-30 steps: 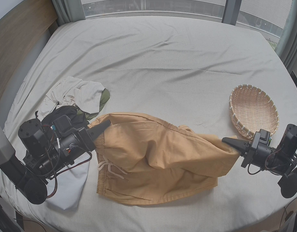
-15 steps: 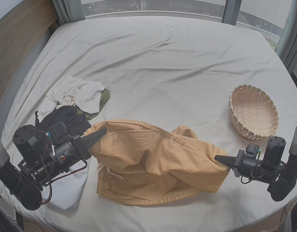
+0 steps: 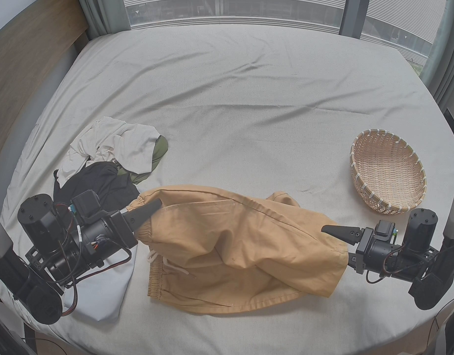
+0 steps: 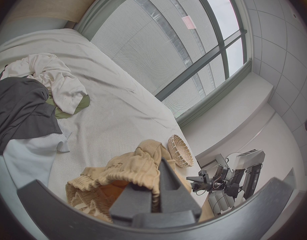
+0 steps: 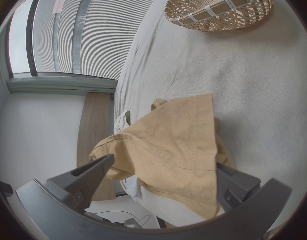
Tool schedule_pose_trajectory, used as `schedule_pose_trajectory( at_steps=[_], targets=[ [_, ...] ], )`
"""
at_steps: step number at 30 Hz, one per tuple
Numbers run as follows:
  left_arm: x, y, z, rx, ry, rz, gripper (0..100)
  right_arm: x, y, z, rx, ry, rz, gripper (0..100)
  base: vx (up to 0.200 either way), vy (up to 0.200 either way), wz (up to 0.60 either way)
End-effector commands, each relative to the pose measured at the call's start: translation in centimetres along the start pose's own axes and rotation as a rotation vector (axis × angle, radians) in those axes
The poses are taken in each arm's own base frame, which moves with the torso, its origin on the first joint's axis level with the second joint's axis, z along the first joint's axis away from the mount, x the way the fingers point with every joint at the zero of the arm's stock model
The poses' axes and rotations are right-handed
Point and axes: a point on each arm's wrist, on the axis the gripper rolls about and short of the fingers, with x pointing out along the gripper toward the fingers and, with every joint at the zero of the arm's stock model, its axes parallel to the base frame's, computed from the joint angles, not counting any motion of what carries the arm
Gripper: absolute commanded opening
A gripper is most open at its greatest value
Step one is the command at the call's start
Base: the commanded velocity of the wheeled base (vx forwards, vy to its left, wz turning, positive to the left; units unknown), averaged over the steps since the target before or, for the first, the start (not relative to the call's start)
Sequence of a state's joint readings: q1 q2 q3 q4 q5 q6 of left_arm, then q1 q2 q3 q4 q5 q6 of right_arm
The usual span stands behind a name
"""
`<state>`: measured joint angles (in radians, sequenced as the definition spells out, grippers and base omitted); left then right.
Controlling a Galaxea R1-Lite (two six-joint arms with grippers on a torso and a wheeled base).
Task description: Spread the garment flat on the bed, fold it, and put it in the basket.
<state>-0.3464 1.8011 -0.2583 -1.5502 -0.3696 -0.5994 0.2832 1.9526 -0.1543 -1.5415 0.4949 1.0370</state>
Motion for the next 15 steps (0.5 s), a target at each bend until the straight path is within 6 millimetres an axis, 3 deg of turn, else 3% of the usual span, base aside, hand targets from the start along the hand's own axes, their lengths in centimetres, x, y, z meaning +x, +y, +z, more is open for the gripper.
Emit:
schedule_pose_trajectory(
  at_steps=[1, 11, 15],
  targets=[
    [0.0, 0.0, 0.0, -0.001, 0.0, 0.002, 0, -0.2, 1.5, -0.3, -0.018, 0.005, 0.056, 100, 0.0, 0.0, 0.0],
    [0.0, 0.0, -0.1, -0.002, 0.003, 0.003, 0, 0.4, 1.8, -0.3, -0.016, 0.013, 0.073, 100, 0.0, 0.0, 0.0],
    [-0.1, 0.0, -0.1, -0.003, 0.004, 0.004, 0, 1.6, 0.9, 0.4, -0.006, 0.002, 0.056, 100, 0.0, 0.0, 0.0]
  ],
)
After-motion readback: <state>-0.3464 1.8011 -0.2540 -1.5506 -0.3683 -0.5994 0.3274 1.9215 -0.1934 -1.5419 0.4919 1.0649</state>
